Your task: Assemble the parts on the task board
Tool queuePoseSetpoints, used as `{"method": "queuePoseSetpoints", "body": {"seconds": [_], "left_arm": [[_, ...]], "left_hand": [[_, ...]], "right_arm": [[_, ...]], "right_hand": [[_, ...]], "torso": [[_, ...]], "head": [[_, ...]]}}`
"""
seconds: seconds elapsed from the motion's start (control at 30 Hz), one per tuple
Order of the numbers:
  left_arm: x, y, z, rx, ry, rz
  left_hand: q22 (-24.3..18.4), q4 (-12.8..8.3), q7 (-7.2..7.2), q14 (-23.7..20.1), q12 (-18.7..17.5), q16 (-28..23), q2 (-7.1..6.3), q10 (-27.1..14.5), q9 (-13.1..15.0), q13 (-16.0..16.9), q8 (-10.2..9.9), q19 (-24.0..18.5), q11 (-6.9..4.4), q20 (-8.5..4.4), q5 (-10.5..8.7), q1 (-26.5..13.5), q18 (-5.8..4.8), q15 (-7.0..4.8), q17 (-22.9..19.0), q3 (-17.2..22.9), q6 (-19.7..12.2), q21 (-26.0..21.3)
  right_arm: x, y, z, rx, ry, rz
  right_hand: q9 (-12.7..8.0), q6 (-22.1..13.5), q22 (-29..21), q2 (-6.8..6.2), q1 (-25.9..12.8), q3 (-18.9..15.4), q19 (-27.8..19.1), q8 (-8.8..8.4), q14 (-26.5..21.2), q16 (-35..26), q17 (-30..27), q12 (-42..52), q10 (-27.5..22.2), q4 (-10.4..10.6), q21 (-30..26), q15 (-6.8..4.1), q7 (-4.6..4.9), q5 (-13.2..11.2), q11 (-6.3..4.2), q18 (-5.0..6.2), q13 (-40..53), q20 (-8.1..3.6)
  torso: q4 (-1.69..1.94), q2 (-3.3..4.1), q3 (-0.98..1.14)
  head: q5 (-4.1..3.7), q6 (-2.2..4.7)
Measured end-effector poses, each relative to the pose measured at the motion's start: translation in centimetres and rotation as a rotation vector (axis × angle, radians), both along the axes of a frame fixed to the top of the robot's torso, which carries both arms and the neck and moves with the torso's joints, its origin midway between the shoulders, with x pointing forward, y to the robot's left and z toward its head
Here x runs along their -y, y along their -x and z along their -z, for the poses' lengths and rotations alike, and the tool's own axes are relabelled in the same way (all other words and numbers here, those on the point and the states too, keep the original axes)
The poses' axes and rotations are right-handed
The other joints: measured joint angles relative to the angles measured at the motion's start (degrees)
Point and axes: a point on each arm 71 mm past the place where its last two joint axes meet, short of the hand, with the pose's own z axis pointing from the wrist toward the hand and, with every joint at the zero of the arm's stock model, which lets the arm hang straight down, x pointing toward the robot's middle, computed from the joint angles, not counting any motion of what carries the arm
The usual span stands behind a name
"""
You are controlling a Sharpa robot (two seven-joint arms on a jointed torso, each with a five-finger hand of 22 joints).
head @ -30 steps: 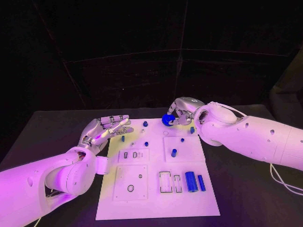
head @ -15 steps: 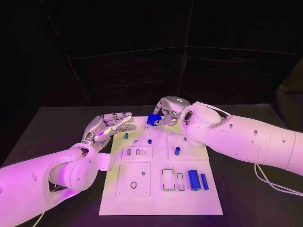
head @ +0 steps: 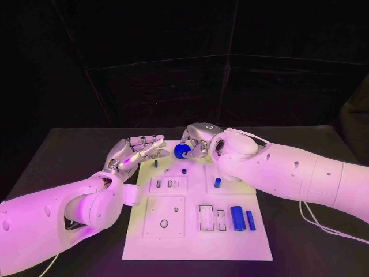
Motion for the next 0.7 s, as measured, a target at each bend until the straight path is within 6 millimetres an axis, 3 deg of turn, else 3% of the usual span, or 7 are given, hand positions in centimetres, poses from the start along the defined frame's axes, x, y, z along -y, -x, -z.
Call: {"method": "queuePoseSetpoints", "body": {"seconds": [0.3,0.53,0.7], "left_arm": [[0.16,0.01,-0.02,0.0,0.002,0.003],[0.16,0.0,-0.02,0.0,0.002,0.003],[0.14,0.0,-0.01,0.0,0.001,0.003]], "left_hand": [[0.0,-0.2,0.0,0.0,0.0,-0.2,0.0,0.0,0.0,0.0,0.0,0.0,0.0,0.0,0.0,0.0,0.0,0.0,0.0,0.2,0.0,0.0],[0.0,-0.2,0.0,0.0,0.0,-0.2,0.0,0.0,0.0,0.0,0.0,0.0,0.0,0.0,0.0,0.0,0.0,0.0,0.0,0.2,0.0,-0.1],[-0.1,-0.2,0.0,0.0,0.0,-0.2,0.0,0.0,0.0,0.0,0.0,0.0,0.0,0.0,0.0,0.0,0.0,0.0,0.0,0.2,0.0,-0.2]], "right_arm": [[-0.57,-0.15,0.35,-0.015,0.021,-0.008],[-0.57,-0.29,0.65,-0.022,0.033,-0.006],[-0.61,-0.37,0.69,-0.023,0.038,-0.005]], "right_hand": [[0.0,-0.1,-0.2,-0.6,-1.2,0.7,0.0,0.04,0.0,0.0,0.0,-0.8,-0.3,-0.1,0.0,0.0,0.03,-0.5,0.33,0.0,-0.5,0.0],[0.1,-3.5,-0.5,-0.88,-4.8,1.1,-0.1,-2.46,0.2,0.0,0.0,-2.1,-1.2,0.6,0.0,0.21,1.22,-8.3,1.22,0.01,-1.7,0.53],[-0.1,-6.6,-0.9,-2.31,-7.6,-1.3,-0.4,-4.6,0.2,0.0,0.0,-3.3,-2.1,1.9,0.0,0.86,2.1,-9.7,2.07,0.0,-2.4,1.26]], "torso": [[-0.07,-0.01,0.04],[-0.07,-0.01,0.05],[-0.07,-0.03,0.05]], "head": [[-0.04,-0.14],[-0.1,-0.18],[-0.09,-0.3]]}}
